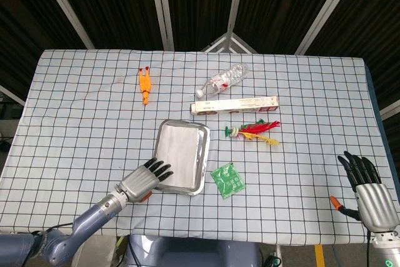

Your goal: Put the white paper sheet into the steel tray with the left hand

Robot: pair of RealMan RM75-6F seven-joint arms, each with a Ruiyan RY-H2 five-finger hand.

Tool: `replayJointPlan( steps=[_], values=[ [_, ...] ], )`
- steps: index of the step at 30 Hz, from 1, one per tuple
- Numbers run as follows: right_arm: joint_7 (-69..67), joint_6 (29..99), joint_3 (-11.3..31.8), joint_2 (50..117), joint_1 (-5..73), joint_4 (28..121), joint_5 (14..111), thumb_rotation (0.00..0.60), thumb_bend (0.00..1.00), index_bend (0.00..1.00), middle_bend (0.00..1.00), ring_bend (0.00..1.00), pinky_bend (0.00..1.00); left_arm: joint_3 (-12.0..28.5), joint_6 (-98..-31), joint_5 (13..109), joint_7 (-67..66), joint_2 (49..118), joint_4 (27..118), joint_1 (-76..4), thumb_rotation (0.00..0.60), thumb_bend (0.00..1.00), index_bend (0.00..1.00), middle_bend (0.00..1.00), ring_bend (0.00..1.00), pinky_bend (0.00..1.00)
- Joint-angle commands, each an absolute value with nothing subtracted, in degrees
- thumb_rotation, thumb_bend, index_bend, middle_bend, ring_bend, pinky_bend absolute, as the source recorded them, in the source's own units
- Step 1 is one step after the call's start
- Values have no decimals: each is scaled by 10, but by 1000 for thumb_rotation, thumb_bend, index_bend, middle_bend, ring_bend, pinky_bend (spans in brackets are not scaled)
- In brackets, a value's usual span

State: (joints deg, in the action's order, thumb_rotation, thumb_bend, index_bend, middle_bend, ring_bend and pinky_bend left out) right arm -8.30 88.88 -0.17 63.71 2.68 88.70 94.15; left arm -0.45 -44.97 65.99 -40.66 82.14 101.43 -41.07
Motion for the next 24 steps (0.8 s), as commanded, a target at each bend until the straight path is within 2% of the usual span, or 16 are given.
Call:
replayJointPlan(
  steps=[1, 9, 24],
  values=[
    [-83, 889, -2, 637, 27, 887, 941, 600, 290, 0, 0, 0, 0, -7, -447, 619, -436, 834, 1017, -427, 600, 488, 0, 0, 0, 0],
    [-83, 890, -2, 638, 27, 888, 942, 600, 290, 0, 0, 0, 0, -18, -460, 568, -466, 846, 1015, -450, 600, 489, 0, 0, 0, 0],
    [-84, 889, -2, 637, 27, 888, 942, 600, 291, 0, 0, 0, 0, -32, -478, 555, -462, 857, 1001, -468, 600, 489, 0, 0, 0, 0]
  ],
)
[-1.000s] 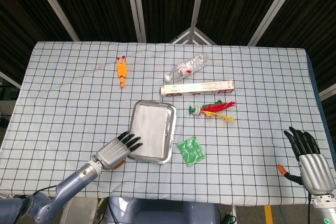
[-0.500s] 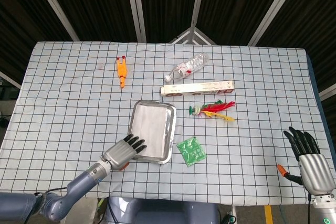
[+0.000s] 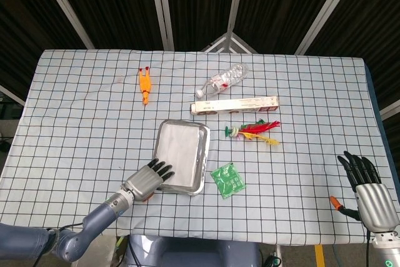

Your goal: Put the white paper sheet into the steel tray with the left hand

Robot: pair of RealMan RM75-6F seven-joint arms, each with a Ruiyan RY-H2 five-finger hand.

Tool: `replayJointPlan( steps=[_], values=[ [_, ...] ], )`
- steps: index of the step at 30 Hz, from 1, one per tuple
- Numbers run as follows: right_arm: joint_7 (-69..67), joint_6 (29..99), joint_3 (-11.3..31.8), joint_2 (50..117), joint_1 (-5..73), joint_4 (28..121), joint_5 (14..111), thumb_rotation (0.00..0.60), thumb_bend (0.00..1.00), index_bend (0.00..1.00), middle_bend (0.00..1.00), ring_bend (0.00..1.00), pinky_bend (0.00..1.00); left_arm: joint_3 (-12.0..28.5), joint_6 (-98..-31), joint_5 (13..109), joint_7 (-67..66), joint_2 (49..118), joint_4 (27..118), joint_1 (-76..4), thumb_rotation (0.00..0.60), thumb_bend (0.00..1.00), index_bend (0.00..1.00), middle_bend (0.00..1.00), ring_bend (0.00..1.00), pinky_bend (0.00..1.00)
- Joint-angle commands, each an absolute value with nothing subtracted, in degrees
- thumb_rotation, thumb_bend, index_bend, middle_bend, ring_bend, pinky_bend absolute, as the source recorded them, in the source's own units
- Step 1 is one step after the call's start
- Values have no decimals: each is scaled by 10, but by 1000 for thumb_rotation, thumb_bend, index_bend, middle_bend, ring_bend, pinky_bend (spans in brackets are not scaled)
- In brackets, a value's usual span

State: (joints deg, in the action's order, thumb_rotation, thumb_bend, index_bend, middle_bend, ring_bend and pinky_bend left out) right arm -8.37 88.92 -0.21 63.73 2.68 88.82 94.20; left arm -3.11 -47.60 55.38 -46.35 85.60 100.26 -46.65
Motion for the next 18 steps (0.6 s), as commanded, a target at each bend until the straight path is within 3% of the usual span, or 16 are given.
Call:
replayJointPlan(
  steps=[1, 18],
  values=[
    [-84, 889, -2, 637, 27, 888, 942, 600, 290, 0, 0, 0, 0, -33, -478, 555, -461, 857, 1000, -468, 600, 490, 0, 0, 0, 0],
    [-80, 891, -2, 638, 27, 888, 943, 600, 290, 0, 0, 0, 0, -36, -496, 615, -406, 837, 1016, -465, 600, 489, 0, 0, 0, 0]
  ],
)
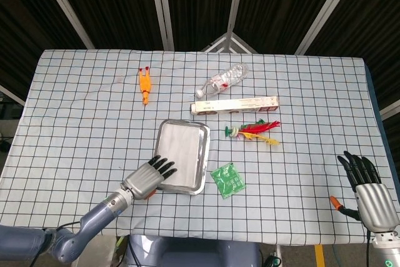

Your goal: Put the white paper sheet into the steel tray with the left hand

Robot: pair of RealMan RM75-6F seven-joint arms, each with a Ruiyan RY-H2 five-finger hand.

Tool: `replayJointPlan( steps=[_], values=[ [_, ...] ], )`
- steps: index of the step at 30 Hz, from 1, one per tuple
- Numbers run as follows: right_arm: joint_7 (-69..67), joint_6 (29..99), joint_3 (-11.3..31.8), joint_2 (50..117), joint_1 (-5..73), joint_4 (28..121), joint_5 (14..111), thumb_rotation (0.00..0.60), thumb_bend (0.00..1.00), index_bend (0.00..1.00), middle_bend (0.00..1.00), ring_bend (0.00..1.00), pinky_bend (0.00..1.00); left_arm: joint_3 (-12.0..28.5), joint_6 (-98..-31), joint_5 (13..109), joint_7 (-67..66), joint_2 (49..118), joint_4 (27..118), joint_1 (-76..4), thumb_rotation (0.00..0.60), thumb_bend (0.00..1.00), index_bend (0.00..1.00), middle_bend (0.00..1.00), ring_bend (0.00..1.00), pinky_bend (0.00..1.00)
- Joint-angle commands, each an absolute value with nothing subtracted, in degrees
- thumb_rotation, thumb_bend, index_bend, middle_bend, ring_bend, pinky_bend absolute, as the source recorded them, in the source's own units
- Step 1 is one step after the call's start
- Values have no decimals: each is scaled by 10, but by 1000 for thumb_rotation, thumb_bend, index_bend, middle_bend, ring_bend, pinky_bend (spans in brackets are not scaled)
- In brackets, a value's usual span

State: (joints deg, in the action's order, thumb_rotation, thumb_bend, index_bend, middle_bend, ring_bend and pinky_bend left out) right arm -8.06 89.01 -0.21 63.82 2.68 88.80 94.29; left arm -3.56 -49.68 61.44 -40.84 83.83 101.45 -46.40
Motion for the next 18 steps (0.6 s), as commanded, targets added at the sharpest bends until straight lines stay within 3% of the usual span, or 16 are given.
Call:
replayJointPlan(
  steps=[1, 7, 14, 18],
  values=[
    [-80, 891, -2, 638, 26, 888, 943, 600, 290, 0, 0, 0, 0, -36, -495, 616, -405, 838, 1016, -466, 600, 489, 0, 0, 0, 0],
    [-83, 891, -2, 637, 26, 887, 941, 600, 290, 0, 0, 0, 0, -34, -511, 621, -398, 830, 1027, -462, 600, 479, 0, 0, 0, 0],
    [-86, 893, -2, 636, 25, 885, 941, 600, 290, 0, 0, 0, 0, -49, -623, 693, -340, 778, 1084, -394, 600, 149, 0, 0, 0, 0],
    [-83, 896, -2, 637, 24, 885, 944, 600, 291, 0, 0, 0, 0, -79, -718, 755, -291, 740, 1100, -327, 600, 65, 0, 0, 0, 0]
  ],
)
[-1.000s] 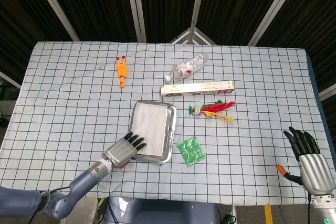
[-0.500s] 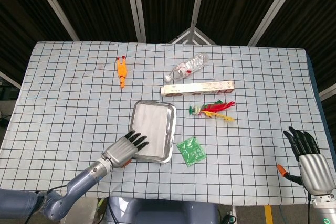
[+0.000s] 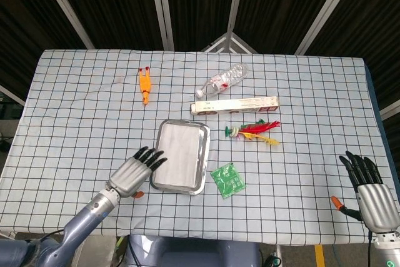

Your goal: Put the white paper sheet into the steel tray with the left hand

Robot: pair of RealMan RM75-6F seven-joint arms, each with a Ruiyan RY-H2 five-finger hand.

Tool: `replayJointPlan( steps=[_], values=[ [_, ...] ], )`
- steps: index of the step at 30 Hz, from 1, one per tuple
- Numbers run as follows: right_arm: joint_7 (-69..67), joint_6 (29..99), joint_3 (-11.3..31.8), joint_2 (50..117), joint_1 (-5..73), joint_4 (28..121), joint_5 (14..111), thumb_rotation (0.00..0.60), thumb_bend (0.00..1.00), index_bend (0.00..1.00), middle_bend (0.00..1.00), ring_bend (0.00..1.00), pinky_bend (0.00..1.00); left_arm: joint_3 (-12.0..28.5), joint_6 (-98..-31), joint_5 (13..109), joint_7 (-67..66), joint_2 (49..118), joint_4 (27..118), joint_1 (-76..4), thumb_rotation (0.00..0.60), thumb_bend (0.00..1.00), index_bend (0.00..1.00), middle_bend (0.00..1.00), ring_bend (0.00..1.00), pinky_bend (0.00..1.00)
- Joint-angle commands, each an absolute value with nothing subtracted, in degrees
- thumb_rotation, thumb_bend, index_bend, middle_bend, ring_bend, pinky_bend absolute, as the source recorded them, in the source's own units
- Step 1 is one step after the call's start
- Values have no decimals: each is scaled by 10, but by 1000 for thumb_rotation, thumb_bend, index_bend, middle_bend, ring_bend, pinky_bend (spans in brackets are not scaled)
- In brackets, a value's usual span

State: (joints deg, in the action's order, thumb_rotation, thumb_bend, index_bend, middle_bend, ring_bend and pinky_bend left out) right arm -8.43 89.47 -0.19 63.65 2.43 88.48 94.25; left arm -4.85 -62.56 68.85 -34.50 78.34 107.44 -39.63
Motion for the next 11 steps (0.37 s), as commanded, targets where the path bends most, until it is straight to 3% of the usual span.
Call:
replayJointPlan(
  steps=[1, 6, 11],
  values=[
    [-82, 897, -1, 637, 24, 885, 944, 600, 290, 0, 0, 0, 0, -87, -738, 767, -281, 733, 1098, -312, 600, 58, 0, 0, 0, 0],
    [-68, 902, 1, 641, 23, 881, 945, 600, 291, 0, 0, 0, 0, -136, -842, 840, -228, 700, 1059, -226, 600, 12, 0, 0, 0, 0],
    [-46, 917, 7, 651, 22, 873, 952, 600, 290, 0, 0, 0, 0, -154, -911, 874, -200, 694, 1010, -165, 600, 0, 0, 0, 0, 0]
  ],
)
